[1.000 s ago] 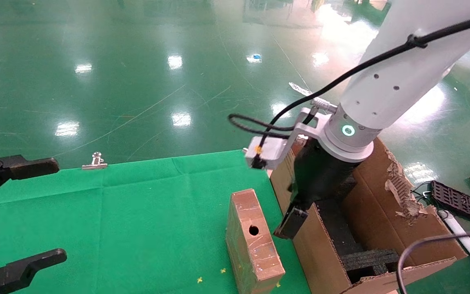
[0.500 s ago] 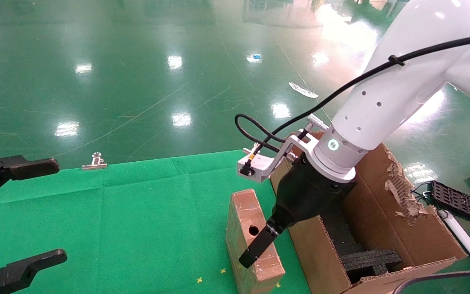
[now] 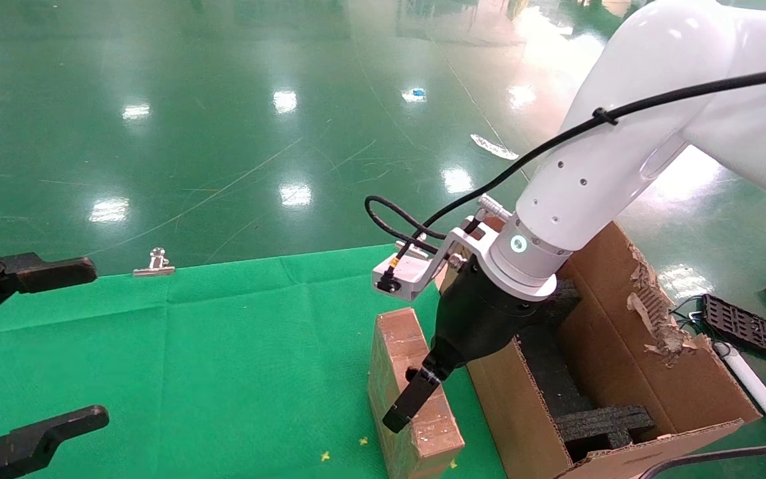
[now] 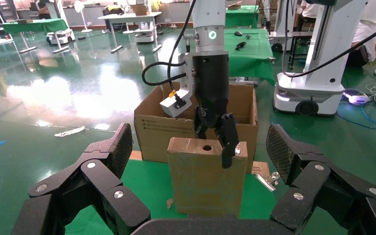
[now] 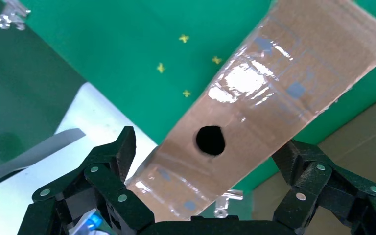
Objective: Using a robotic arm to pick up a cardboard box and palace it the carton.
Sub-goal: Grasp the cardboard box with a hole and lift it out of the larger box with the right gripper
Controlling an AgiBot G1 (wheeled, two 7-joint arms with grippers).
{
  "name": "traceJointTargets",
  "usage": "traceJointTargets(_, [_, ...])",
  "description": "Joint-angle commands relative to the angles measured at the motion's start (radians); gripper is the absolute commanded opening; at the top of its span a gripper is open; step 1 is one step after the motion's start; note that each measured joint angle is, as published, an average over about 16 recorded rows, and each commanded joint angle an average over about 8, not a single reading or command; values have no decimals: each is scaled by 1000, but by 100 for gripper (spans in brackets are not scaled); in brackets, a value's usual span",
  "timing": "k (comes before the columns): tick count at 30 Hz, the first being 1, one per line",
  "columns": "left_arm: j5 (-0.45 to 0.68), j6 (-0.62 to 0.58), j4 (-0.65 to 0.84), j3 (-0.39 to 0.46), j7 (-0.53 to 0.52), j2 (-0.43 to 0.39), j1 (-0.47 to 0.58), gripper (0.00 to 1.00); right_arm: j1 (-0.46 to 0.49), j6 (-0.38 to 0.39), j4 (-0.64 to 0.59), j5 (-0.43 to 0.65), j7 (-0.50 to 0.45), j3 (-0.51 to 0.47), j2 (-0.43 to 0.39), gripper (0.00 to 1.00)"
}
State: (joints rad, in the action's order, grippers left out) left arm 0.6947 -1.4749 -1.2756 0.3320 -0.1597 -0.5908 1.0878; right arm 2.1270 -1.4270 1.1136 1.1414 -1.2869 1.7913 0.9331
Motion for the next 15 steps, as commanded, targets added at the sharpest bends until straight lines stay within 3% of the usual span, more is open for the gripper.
traceJointTargets(1, [0, 0, 0, 0, 0, 0, 0, 47, 0, 13, 11, 15, -8, 4, 2, 0])
traceJointTargets(4, [0, 0, 0, 0, 0, 0, 0, 12, 3, 23, 36, 34, -26, 11, 0, 0])
traceJointTargets(5, [0, 0, 0, 0, 0, 0, 0, 6, 4, 26, 44, 41, -31, 13, -1, 0])
traceJointTargets(7, [0, 0, 0, 0, 0, 0, 0, 0, 7, 29, 61, 55, -41, 19, -2, 0])
traceJointTargets(15, [0, 0, 0, 0, 0, 0, 0, 0, 21, 42, 128, 119, -81, 42, -4, 0])
